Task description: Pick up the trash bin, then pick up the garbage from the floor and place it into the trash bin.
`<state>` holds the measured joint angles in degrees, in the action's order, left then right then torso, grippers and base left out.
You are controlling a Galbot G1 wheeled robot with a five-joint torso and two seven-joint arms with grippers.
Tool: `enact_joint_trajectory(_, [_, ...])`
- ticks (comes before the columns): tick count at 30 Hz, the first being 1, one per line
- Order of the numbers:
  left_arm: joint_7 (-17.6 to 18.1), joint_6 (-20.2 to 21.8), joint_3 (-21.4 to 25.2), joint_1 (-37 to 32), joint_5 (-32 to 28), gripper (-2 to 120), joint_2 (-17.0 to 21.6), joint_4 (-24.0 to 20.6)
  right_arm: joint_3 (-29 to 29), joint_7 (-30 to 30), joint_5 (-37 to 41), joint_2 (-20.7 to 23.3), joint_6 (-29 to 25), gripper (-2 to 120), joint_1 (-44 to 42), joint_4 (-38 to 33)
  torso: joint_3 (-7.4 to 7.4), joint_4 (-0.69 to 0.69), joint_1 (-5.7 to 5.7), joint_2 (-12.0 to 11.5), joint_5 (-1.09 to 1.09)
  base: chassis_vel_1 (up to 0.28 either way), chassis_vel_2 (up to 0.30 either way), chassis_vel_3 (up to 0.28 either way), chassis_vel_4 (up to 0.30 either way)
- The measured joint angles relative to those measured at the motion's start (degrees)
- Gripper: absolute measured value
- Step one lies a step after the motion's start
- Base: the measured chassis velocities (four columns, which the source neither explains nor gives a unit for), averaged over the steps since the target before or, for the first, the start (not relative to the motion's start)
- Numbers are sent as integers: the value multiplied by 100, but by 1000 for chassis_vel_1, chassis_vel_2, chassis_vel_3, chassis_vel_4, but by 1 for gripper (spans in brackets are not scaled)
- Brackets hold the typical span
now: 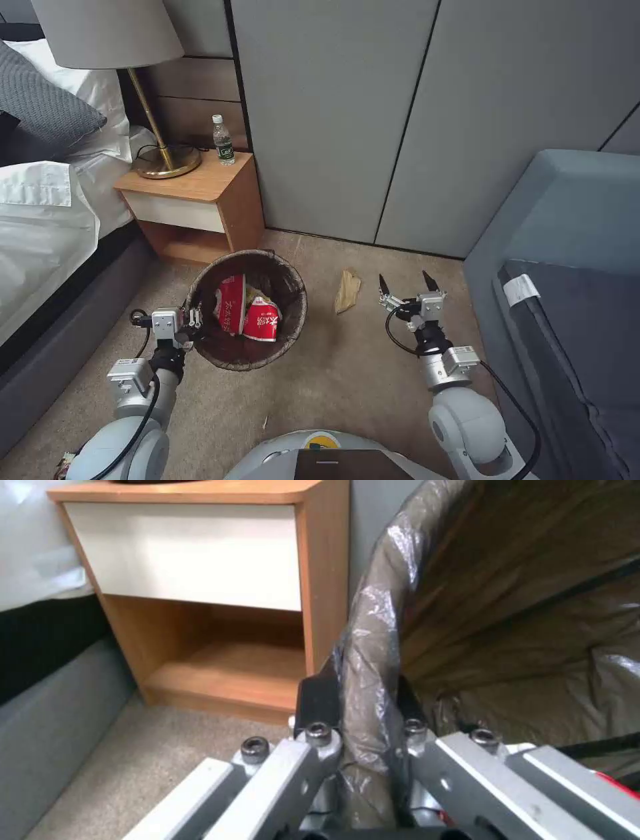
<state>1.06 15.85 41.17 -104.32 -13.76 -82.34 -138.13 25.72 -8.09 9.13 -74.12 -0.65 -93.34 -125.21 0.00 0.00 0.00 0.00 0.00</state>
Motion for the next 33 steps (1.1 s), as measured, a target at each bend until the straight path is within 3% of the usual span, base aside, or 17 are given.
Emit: enact_joint_trajectory(33, [-6,-33,-14,-25,8,0,-19,-14,-69,-21,27,18,8,100,23,43,0,0,0,0,0,-79,81,79,-77])
